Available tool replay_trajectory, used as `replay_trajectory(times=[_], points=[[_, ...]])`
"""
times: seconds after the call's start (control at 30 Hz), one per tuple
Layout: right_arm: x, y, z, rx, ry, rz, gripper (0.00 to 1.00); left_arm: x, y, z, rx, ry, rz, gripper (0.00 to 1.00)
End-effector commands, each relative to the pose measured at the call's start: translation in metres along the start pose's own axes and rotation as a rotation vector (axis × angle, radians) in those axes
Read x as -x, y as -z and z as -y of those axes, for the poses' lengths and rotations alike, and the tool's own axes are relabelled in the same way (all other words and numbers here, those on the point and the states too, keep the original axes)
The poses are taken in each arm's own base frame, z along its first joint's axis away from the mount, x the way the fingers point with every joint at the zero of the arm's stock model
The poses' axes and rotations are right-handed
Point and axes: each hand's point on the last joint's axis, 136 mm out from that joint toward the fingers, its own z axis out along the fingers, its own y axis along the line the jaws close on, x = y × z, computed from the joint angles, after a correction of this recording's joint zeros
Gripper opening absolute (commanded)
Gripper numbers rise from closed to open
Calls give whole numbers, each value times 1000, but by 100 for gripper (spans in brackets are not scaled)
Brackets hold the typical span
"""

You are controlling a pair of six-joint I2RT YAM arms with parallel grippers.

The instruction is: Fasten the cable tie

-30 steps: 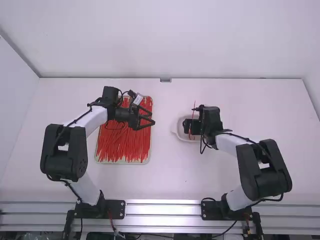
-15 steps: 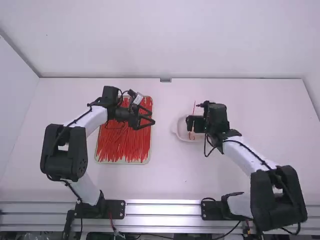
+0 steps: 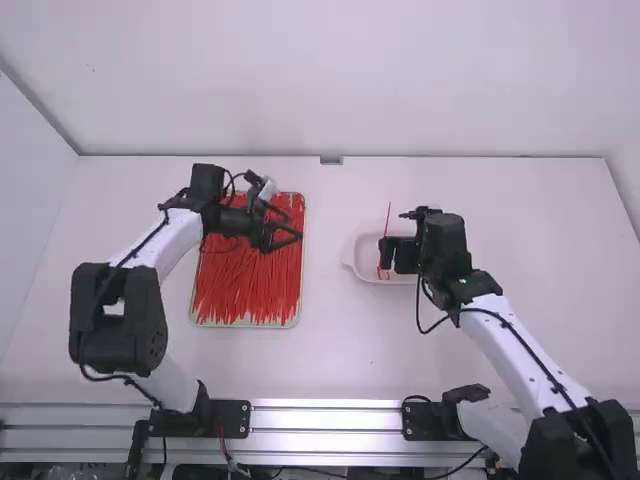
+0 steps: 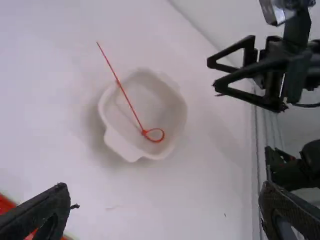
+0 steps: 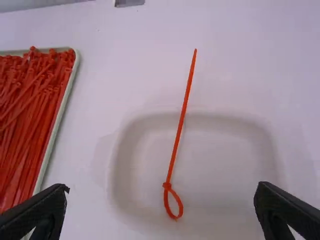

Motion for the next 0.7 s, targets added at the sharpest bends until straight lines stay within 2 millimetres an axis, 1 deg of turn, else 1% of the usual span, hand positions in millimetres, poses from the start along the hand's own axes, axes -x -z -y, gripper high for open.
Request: replay_trajectory(times=[0.0, 0.2, 0.27, 0.3, 0.4, 0.43, 0.53, 0.67], points=[[15, 11, -4, 9, 9, 42, 100, 22, 15, 8, 87, -68, 12, 99], [9, 19, -4, 7, -15, 22, 100, 22, 32, 12, 243, -21, -34, 99], [8, 21, -4, 8, -15, 20, 100, 20, 40, 13, 306, 2, -47, 99], [8, 21, -4, 7, -15, 19, 100, 19, 42, 13, 313, 5, -49, 99], [6, 27, -6, 12, -15, 14, 100, 17, 51, 24, 351, 18, -63, 99], [5, 28, -6, 15, -14, 14, 100, 17, 53, 24, 359, 24, -62, 99], [8, 35, -7, 19, -13, 29, 100, 16, 68, 16, 493, 100, -60, 99], [7, 43, -11, 24, -3, 37, 100, 15, 81, 10, 601, 169, -50, 99]])
